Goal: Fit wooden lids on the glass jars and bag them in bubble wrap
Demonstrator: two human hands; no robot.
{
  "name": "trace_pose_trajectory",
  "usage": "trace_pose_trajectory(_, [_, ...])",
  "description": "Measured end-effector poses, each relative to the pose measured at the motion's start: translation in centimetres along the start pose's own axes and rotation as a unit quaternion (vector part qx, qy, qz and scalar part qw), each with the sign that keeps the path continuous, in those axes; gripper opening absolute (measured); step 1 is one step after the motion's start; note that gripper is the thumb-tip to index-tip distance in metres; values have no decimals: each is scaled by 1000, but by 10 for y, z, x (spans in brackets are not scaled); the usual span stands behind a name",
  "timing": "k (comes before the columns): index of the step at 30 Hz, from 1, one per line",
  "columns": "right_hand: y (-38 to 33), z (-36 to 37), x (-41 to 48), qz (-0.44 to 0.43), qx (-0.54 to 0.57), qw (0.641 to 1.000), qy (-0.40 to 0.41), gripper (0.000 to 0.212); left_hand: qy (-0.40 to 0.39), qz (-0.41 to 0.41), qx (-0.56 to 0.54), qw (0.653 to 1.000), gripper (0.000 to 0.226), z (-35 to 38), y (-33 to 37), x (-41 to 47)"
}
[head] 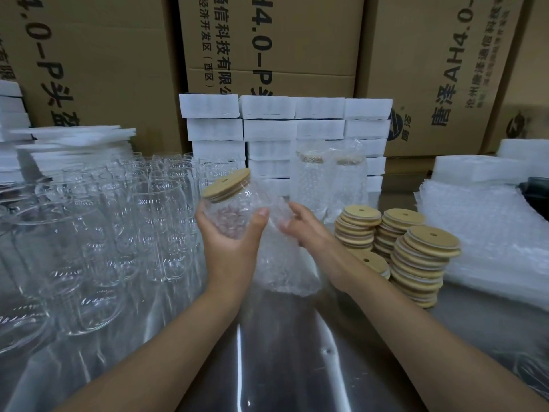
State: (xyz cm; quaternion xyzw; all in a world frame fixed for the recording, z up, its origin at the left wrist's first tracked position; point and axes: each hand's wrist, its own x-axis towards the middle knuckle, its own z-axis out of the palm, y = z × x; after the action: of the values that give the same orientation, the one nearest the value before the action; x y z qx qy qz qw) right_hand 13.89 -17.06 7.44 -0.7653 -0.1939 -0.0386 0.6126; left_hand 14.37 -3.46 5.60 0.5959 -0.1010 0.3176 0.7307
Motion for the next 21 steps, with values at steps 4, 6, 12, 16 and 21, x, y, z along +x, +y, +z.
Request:
trace_pose_trajectory(4, [8,4,-2,34,-114,989,-84,76,19,11,-9,1000,83,1,4,-1])
trace_pose_trajectory(6, [10,7,-2,24,-160,985,-61,92,12,23,-18,1000,85,1,4,-1])
trace_pose_trajectory(12, [11,15,-5,-13,-157,987,36,93,-86,43,-44,994,88,-1,7,0])
trace_pose_trajectory(16, [13,15,-3,-16,-119,991,61,85,-112,51,-35,992,91,1,7,0])
trace_pose_trajectory(21, [11,15,-2,-30,-76,993,84,86,-126,46,-26,991,97,-3,4,2])
